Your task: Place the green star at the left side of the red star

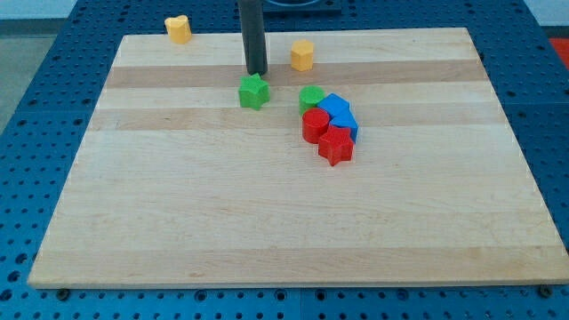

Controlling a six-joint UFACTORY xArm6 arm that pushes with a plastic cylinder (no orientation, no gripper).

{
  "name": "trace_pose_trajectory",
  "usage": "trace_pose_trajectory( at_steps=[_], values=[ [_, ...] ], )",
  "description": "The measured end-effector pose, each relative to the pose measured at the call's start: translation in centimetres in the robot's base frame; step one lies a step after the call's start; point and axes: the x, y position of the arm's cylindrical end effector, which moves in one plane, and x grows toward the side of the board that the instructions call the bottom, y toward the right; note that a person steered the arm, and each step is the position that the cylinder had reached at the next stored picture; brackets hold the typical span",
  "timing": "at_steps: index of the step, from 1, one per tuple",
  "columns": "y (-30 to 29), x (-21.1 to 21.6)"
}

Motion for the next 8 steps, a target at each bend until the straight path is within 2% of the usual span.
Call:
trace_pose_trajectory(
  at_steps=[1,3,6,8],
  values=[
    [-0.5,2.4],
    [-3.1,3.8],
    [-3.1,9.4],
    [-3.7,10.9]
  ],
)
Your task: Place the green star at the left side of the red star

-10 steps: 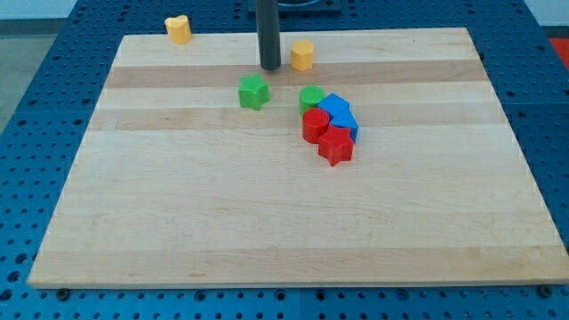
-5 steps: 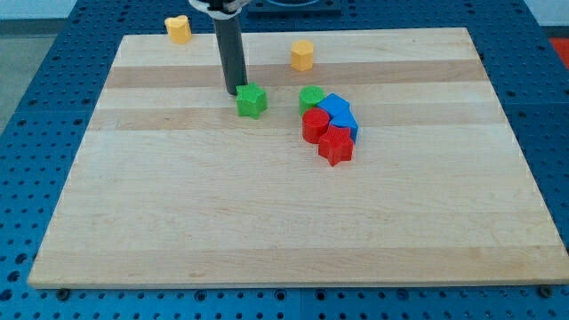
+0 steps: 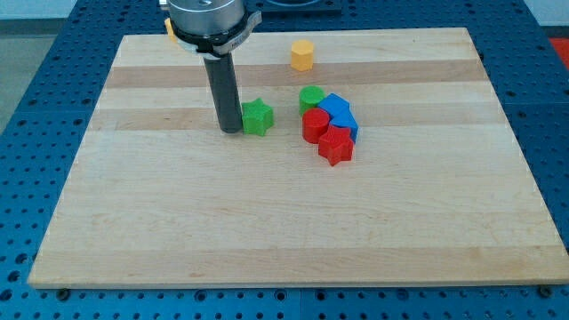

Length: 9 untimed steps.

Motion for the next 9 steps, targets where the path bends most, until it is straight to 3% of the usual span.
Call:
trace_pose_trajectory(
  at_steps=[2,9],
  values=[
    [0.0,-5.3],
    [6.0,2.2]
  ],
)
